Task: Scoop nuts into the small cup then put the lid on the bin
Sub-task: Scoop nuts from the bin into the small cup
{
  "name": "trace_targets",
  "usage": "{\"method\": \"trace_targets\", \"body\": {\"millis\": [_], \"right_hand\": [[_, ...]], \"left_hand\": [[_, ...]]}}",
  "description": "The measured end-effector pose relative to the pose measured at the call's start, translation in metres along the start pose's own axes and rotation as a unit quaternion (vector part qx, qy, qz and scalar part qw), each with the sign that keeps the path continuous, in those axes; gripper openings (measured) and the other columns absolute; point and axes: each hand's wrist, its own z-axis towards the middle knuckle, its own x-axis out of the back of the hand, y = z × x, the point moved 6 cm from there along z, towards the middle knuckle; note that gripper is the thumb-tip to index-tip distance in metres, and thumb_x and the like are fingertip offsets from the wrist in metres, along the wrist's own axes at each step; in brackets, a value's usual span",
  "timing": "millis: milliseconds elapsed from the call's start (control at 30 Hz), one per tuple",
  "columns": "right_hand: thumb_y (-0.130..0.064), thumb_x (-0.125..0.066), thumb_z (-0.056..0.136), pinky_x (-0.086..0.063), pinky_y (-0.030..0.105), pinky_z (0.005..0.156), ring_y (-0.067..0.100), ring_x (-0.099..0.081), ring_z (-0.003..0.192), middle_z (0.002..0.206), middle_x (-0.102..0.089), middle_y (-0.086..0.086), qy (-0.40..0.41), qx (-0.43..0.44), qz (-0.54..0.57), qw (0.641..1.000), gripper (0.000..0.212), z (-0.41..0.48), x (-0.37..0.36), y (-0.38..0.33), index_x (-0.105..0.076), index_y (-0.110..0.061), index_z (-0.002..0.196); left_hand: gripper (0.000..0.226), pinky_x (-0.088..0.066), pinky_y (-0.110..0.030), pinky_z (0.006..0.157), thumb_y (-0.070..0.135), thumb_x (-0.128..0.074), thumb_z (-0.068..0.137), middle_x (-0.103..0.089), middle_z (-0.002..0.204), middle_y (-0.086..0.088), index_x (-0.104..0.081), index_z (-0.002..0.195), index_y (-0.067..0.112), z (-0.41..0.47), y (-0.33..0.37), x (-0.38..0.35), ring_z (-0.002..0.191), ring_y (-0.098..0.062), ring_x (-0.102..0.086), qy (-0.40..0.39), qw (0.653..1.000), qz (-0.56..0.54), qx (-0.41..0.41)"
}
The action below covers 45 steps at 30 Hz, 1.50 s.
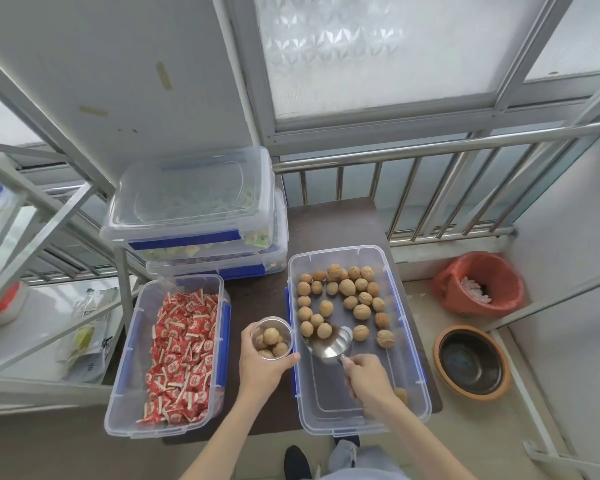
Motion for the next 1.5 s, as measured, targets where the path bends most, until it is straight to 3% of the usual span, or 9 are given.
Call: {"method": "trace_targets", "body": {"millis": [200,300,633,733,967,1133,1267,1433,1500], "right_hand": [[-0.031,-0.051,0.093,-0.059,0.042,0.070,0.028,-0.062,0.069,0.079,-0.068,0.013,0.046,-0.001,0.050,0.998,0.023,0.041,-0.023,-0.013,-0.060,-0.015,0.080],[-0.019,-0.048,0.099,-0.047,0.023,0.048,0.018,-0.051,0.052,0.069,-0.062,0.011,0.030,0.003,0.102,0.994,0.028,0.035,-0.023,-0.019,-0.063,-0.007,0.079],[-0.015,-0.050,0.100,-0.041,0.024,0.055,0.012,-0.049,0.048,0.073,-0.067,0.008,0.012,0.019,0.177,0.984,0.030,0.023,-0.011,0.006,-0.074,-0.009,0.084],[-0.014,-0.050,0.100,-0.040,0.022,0.051,0.012,-0.048,0.047,0.072,-0.067,0.008,0.006,0.037,0.185,0.982,0.030,0.019,-0.008,0.005,-0.072,-0.015,0.079],[-0.014,-0.053,0.099,-0.032,0.013,0.041,0.007,-0.040,0.042,0.056,-0.055,0.004,-0.048,0.121,0.148,0.980,0.039,-0.001,0.018,-0.019,-0.070,-0.006,0.065],[-0.018,-0.055,0.098,-0.033,0.019,0.050,0.005,-0.040,0.044,0.057,-0.051,0.001,-0.098,0.184,0.020,0.978,0.039,-0.017,0.037,-0.044,-0.070,-0.007,0.064],[-0.024,-0.056,0.095,-0.031,0.026,0.053,0.013,-0.038,0.050,0.046,-0.044,-0.007,-0.100,0.225,-0.138,0.959,0.043,-0.031,0.043,-0.079,-0.062,-0.017,0.053],[-0.034,-0.055,0.091,-0.043,0.035,0.059,0.022,-0.052,0.061,0.061,-0.059,0.007,-0.064,0.253,-0.328,0.908,0.044,-0.051,0.037,-0.136,-0.051,-0.015,0.052],[-0.034,-0.054,0.091,-0.040,0.033,0.065,0.027,-0.048,0.072,0.068,-0.051,0.007,-0.042,0.266,-0.394,0.879,0.043,-0.067,0.034,-0.158,-0.040,-0.017,0.054]], "left_hand": [[0.097,-0.039,-0.020,0.094,0.013,-0.095,0.060,-0.051,0.127,0.008,-0.039,0.138,0.025,-0.002,0.003,-0.002,0.119,-0.012,-0.051,0.008,1.000,0.008,0.015],[0.098,-0.041,-0.024,0.098,0.012,-0.094,0.060,-0.051,0.131,0.005,-0.038,0.139,0.025,-0.002,0.002,-0.002,0.121,-0.013,-0.050,0.008,1.000,0.008,0.022],[0.097,-0.040,-0.023,0.097,0.015,-0.095,0.060,-0.051,0.129,0.007,-0.039,0.139,0.026,-0.002,0.002,-0.002,0.120,-0.012,-0.050,0.002,0.999,0.017,0.027],[0.097,-0.041,-0.027,0.100,0.014,-0.095,0.061,-0.050,0.130,0.006,-0.039,0.140,0.026,0.000,0.002,-0.001,0.121,-0.012,-0.049,-0.005,0.999,0.020,0.031],[0.091,-0.044,-0.030,0.100,0.018,-0.097,0.055,-0.056,0.123,0.012,-0.046,0.129,0.032,0.012,0.013,0.000,0.118,-0.011,-0.053,-0.009,0.998,0.068,-0.002],[0.075,-0.053,-0.034,0.091,0.027,-0.095,0.056,-0.062,0.120,0.015,-0.056,0.119,0.041,0.017,0.031,-0.001,0.113,-0.010,-0.061,0.006,0.996,0.066,-0.062],[0.078,-0.052,-0.047,0.099,0.036,-0.090,0.062,-0.058,0.127,0.015,-0.049,0.127,0.042,0.011,0.039,-0.001,0.122,-0.014,-0.056,0.014,0.990,0.097,-0.101],[0.085,-0.051,-0.041,0.097,0.035,-0.094,0.057,-0.056,0.128,0.014,-0.045,0.125,0.047,0.003,0.045,0.000,0.124,-0.017,-0.053,0.016,0.987,0.105,-0.119],[0.085,-0.051,-0.038,0.096,0.033,-0.095,0.056,-0.056,0.127,0.014,-0.043,0.121,0.051,0.002,0.047,0.000,0.123,-0.015,-0.053,0.016,0.988,0.099,-0.119]]}}
